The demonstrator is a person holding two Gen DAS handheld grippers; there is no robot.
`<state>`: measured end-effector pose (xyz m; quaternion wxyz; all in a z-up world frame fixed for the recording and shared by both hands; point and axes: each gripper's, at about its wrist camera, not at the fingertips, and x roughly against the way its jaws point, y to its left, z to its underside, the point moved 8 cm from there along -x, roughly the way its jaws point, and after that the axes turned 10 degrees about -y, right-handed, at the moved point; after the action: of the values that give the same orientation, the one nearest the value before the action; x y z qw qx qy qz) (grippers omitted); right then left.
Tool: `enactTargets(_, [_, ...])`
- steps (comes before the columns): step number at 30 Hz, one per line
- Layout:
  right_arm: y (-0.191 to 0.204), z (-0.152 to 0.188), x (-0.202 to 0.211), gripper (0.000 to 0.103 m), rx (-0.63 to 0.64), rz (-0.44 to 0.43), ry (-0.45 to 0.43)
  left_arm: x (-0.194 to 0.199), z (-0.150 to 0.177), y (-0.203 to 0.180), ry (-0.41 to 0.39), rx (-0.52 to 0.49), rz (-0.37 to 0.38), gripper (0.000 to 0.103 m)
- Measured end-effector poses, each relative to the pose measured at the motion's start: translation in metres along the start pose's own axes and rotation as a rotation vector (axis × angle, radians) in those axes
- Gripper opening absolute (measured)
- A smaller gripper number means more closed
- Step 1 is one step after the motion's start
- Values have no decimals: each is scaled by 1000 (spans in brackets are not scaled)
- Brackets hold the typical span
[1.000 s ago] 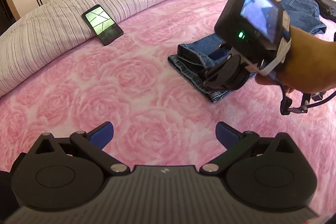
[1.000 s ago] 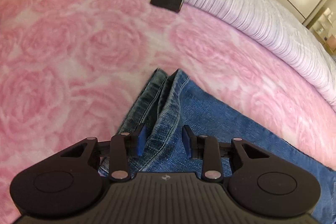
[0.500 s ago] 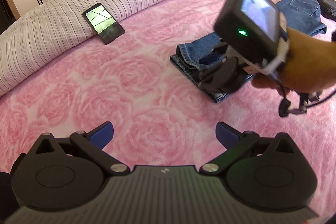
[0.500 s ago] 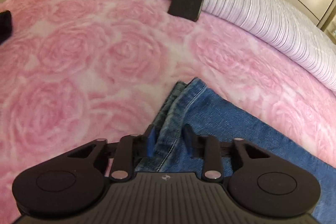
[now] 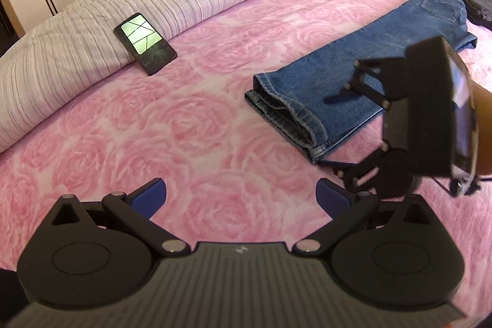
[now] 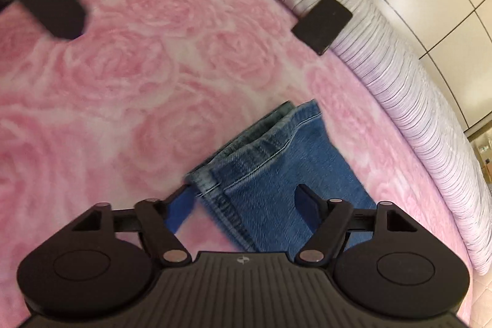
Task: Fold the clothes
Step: 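Lift the hems with the right gripper while the left gripper holds the waist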
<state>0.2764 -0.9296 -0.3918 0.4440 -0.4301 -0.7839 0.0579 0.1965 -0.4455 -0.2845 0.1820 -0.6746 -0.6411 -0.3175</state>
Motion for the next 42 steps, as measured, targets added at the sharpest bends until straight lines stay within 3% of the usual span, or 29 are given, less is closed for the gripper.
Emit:
enactTargets(5, [-12, -1, 1, 29, -57, 3, -15, -7, 1, -11, 25, -42, 15, 102])
enactTargets(10, [-21, 1, 7, 26, -77, -2, -44, -18, 1, -22, 47, -108, 28, 102])
enactTargets(11, [-23, 2, 8, 19, -87, -10, -54, -20, 0, -24, 47, -130, 30, 102])
enactTargets(16, [-57, -5, 34, 16, -229, -16, -129, -41, -13, -36, 16, -312, 49, 102])
enactTargets(21, [-107, -6, 74, 15, -426, 14, -192, -74, -57, -61, -62, -484, 81, 102])
enactTargets(24, [-141, -1, 99, 15, -551, 44, -230, -88, -96, -82, -116, -491, 102, 102])
enactTargets(29, [-217, 47, 143, 15, -800, 132, -282, -106, -147, -136, -171, -499, 174, 102])
enactTargets(39, [-347, 247, 191, 16, -1390, 219, -342, -160, -196, -278, -169, -596, 328, 102])
enactTargets(42, [-358, 315, 181, 25, -1539, 223, -286, -178, -198, -311, -145, -607, 357, 102])
